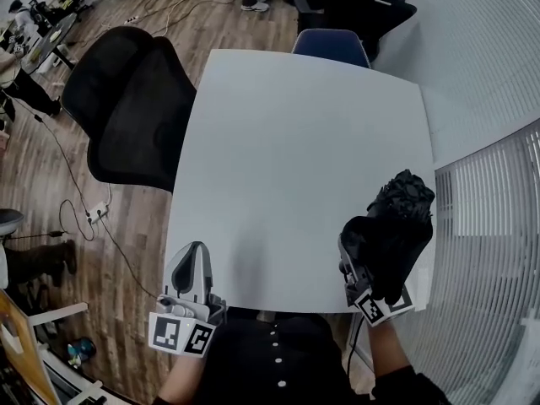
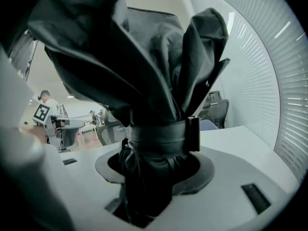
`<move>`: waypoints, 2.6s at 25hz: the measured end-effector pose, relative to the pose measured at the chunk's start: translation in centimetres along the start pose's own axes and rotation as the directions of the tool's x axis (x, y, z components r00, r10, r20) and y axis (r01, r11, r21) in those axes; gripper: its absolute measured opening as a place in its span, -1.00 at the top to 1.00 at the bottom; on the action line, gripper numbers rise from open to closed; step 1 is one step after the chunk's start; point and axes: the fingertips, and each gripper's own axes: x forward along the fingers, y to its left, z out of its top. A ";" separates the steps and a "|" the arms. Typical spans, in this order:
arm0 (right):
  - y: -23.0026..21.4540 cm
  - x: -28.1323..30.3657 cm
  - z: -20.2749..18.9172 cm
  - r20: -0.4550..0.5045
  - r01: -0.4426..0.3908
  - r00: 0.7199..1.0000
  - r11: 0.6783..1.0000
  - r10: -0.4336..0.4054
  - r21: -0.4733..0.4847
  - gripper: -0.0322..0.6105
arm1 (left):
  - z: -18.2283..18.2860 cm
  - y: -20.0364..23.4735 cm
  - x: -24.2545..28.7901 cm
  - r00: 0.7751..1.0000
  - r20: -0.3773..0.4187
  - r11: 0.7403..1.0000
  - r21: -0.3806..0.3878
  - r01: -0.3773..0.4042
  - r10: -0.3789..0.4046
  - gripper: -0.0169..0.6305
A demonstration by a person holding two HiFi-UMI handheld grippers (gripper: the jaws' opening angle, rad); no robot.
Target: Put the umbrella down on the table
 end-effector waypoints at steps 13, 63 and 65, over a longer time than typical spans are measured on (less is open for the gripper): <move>-1.0 6.0 -8.9 -0.216 -0.103 0.972 0.994 0.091 -0.044 0.16 | -1.5 1.1 -1.9 0.996 -0.037 0.996 -0.001 -0.087 0.087 0.90; -0.7 16.3 -27.2 -0.826 -0.389 0.564 0.886 0.013 -0.251 -0.01 | -7.1 2.1 -0.9 0.983 -0.153 0.994 -0.038 -0.107 0.100 0.90; -0.8 16.3 -27.0 -0.821 -0.384 0.571 0.882 -0.007 -0.275 -0.05 | -7.0 2.1 -0.9 0.984 -0.152 0.994 -0.038 -0.105 0.098 0.90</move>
